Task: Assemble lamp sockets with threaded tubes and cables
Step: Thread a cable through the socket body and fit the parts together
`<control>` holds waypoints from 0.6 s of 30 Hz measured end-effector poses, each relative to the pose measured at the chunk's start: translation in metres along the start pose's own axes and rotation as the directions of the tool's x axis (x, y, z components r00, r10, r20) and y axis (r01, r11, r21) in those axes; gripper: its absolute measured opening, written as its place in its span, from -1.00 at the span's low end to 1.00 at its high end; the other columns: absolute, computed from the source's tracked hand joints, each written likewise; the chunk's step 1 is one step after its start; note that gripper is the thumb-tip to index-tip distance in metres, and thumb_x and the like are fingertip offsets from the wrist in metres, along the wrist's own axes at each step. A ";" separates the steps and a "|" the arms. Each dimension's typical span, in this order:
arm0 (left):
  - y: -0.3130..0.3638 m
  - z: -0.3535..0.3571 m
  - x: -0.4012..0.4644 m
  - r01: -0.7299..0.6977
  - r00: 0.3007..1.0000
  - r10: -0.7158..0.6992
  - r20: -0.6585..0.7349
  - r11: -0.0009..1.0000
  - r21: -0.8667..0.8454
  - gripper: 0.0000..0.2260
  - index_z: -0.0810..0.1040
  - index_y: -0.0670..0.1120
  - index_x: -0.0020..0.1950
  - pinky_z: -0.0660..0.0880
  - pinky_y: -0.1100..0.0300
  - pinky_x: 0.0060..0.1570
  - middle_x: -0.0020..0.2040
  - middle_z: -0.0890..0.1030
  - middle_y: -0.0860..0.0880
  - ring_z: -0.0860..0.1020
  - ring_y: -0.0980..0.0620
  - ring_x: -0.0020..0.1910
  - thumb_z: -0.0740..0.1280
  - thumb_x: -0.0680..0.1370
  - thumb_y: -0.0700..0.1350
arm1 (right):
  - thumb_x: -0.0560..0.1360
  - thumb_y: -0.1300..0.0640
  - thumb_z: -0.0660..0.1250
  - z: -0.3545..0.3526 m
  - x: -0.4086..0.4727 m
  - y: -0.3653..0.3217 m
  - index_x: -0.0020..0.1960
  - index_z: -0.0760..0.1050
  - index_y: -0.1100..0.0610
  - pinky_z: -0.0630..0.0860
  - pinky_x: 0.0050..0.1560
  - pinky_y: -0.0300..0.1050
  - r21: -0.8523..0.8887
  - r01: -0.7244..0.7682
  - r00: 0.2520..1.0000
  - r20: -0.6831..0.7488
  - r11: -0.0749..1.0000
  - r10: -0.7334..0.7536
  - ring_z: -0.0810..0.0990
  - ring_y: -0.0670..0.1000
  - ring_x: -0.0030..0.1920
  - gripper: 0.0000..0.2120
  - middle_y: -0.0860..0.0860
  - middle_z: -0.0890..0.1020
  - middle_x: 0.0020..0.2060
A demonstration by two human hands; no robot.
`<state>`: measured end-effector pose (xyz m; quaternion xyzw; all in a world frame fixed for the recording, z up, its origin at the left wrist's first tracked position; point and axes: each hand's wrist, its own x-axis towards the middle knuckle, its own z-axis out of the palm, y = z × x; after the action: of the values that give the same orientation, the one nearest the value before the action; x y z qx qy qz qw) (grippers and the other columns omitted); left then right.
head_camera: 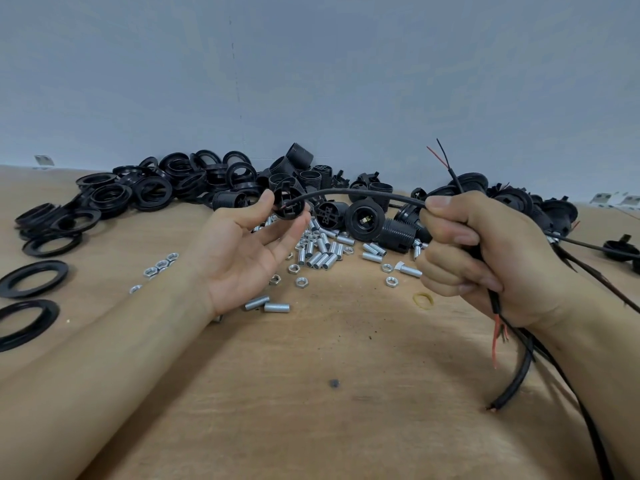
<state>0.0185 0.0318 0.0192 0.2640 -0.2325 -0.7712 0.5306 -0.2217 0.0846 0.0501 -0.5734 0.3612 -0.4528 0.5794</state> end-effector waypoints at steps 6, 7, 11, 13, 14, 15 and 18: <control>0.000 0.000 -0.001 -0.001 1.000 0.001 -0.010 1.000 0.016 -0.77 0.65 -0.23 -0.41 0.64 0.18 -0.12 0.16 0.63 -0.29 0.67 -0.12 0.06 0.40 0.44 -0.21 | 0.47 0.02 0.21 0.000 0.000 0.001 -0.48 0.19 0.03 0.05 -0.57 -0.23 0.007 0.019 1.000 -0.017 1.000 -0.019 0.02 -0.08 -0.60 -0.62 -0.09 0.14 -0.71; 0.000 0.001 -0.001 0.002 1.000 -0.002 -0.009 1.000 0.017 -0.78 0.66 -0.23 -0.41 0.64 0.18 -0.12 0.15 0.63 -0.29 0.68 -0.12 0.04 0.40 0.43 -0.21 | 0.47 0.02 0.20 0.000 0.000 0.001 -0.48 0.19 0.03 0.05 -0.57 -0.23 0.007 0.022 0.999 -0.024 1.000 -0.022 0.01 -0.08 -0.60 -0.62 -0.09 0.14 -0.71; 0.000 0.000 -0.001 0.004 1.000 -0.004 -0.021 1.000 0.021 -0.80 0.67 -0.24 -0.38 0.63 0.20 -0.14 0.12 0.64 -0.27 0.68 -0.11 0.00 0.41 0.43 -0.20 | 0.55 0.08 0.11 0.000 0.001 0.001 -0.48 0.19 0.03 0.04 -0.56 -0.23 -0.001 0.022 0.998 -0.057 1.000 -0.022 0.01 -0.07 -0.59 -0.58 -0.08 0.13 -0.71; 0.000 0.001 -0.001 0.005 1.000 -0.004 -0.027 0.999 0.035 -0.81 0.67 -0.23 -0.36 0.62 0.22 -0.17 0.11 0.65 -0.25 0.68 -0.10 -0.04 0.40 0.43 -0.19 | 0.57 0.09 0.10 -0.001 0.002 0.001 -0.48 0.18 0.04 0.04 -0.57 -0.24 -0.004 0.017 0.996 -0.082 1.000 -0.017 0.01 -0.08 -0.60 -0.56 -0.08 0.13 -0.71; 0.001 0.001 0.000 0.002 0.999 0.000 -0.032 0.999 0.037 -0.82 0.67 -0.23 -0.35 0.62 0.22 -0.18 0.10 0.65 -0.24 0.68 -0.10 -0.05 0.41 0.43 -0.19 | 0.57 0.09 0.10 0.000 0.002 0.001 -0.48 0.17 0.04 0.04 -0.57 -0.24 -0.005 0.014 0.996 -0.087 1.000 -0.015 0.01 -0.08 -0.60 -0.57 -0.08 0.12 -0.71; 0.001 0.000 0.000 -0.007 0.999 0.008 -0.039 0.999 0.039 -0.84 0.67 -0.23 -0.31 0.62 0.22 -0.19 0.09 0.65 -0.24 0.68 -0.10 -0.05 0.41 0.43 -0.18 | 0.56 0.09 0.12 0.001 0.002 0.001 -0.48 0.17 0.04 0.04 -0.57 -0.24 -0.010 0.012 0.996 -0.087 1.000 -0.013 0.01 -0.08 -0.61 -0.57 -0.07 0.12 -0.71; 0.001 0.000 0.001 -0.045 0.997 0.047 -0.068 0.998 0.034 -0.84 0.61 -0.23 -0.07 0.61 0.22 -0.17 0.07 0.65 -0.23 0.67 -0.11 -0.04 0.44 0.42 -0.17 | 0.53 0.07 0.17 0.001 0.002 0.002 -0.47 0.15 0.05 0.03 -0.56 -0.24 -0.027 0.000 0.998 -0.070 1.000 -0.002 0.02 -0.08 -0.61 -0.58 -0.07 0.12 -0.71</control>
<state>0.0191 0.0308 0.0194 0.2938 -0.2327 -0.7452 0.5516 -0.2203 0.0832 0.0480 -0.5652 0.3872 -0.4681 0.5582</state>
